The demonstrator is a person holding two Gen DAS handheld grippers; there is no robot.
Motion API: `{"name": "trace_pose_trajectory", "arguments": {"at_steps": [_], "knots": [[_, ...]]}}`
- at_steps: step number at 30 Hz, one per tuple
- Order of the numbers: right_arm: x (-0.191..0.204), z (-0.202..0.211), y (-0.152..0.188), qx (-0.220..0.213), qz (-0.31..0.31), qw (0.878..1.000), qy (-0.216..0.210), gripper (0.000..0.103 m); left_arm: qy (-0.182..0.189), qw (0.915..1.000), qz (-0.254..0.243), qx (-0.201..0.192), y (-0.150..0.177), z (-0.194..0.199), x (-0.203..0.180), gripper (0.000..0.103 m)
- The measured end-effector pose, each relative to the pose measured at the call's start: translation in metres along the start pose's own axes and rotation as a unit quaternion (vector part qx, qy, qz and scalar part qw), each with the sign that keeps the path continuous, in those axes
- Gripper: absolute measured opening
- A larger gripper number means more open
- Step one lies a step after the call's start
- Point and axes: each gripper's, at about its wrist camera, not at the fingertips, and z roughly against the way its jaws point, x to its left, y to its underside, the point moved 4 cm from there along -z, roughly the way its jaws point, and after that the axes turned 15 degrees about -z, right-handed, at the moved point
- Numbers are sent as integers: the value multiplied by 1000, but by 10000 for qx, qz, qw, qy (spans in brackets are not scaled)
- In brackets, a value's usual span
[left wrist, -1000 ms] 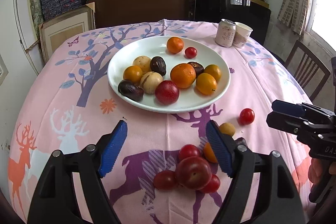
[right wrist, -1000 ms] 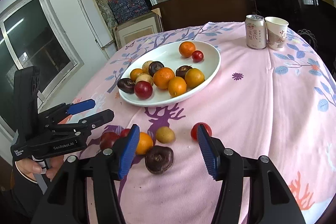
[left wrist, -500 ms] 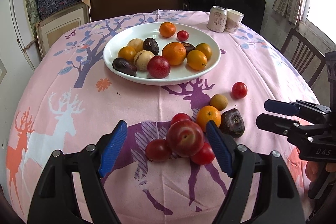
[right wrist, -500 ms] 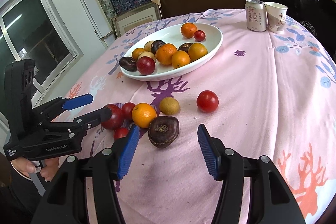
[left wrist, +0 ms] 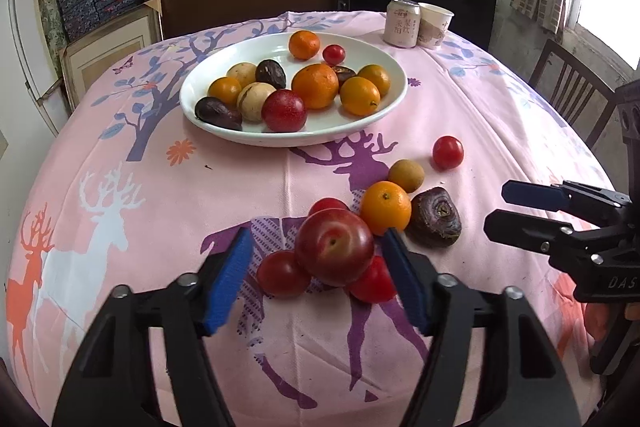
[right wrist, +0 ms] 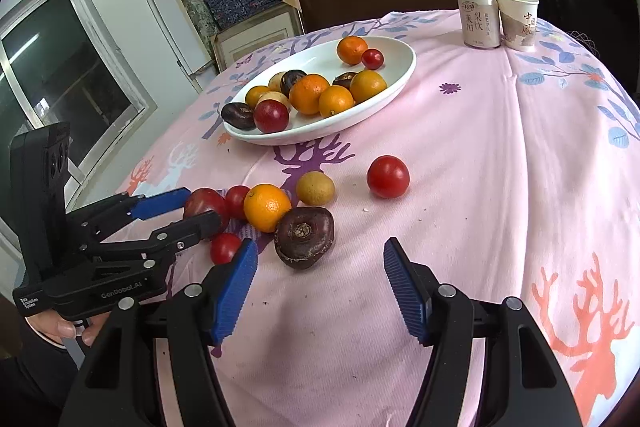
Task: Organize fruits
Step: 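Grasp a dark purple fruit with the right gripper while the left grasps another red plum, then place the dark fruit with the right gripper while the left places the plum on the plate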
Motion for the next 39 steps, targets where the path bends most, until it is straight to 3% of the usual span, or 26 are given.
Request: {"name": "trace_pose_trajectory", "arguments": {"at_steps": [3,7,14,20,21,22,23,32,39], "knots": [[2,0,2,6,51,10000,28,66,128,9999,-81,-5,0,-4,-6,41],[7,-3,6,80,261,9995,140,66,301,9995,38,-57,-1,-1,-4,40],[28,-23,16,321,970,9929,615,66,295,9991,131,-269,-3,15,5,40],[37,-50,10,489,1151,9877,938,66,322,9989,191,-271,0,19,12,40],[38,-54,10,511,1164,9869,994,63,311,9990,192,-263,1,19,13,40],[38,-57,9,448,1215,9853,1110,50,298,9991,191,-252,2,19,15,40],[39,-57,9,347,1294,9832,1240,44,288,9991,193,-236,3,19,16,40],[27,-19,-6,-66,970,9917,842,44,125,9996,183,-158,1,22,26,40],[28,15,-36,-557,933,9920,639,44,61,9995,38,-300,-24,33,29,40]]}}
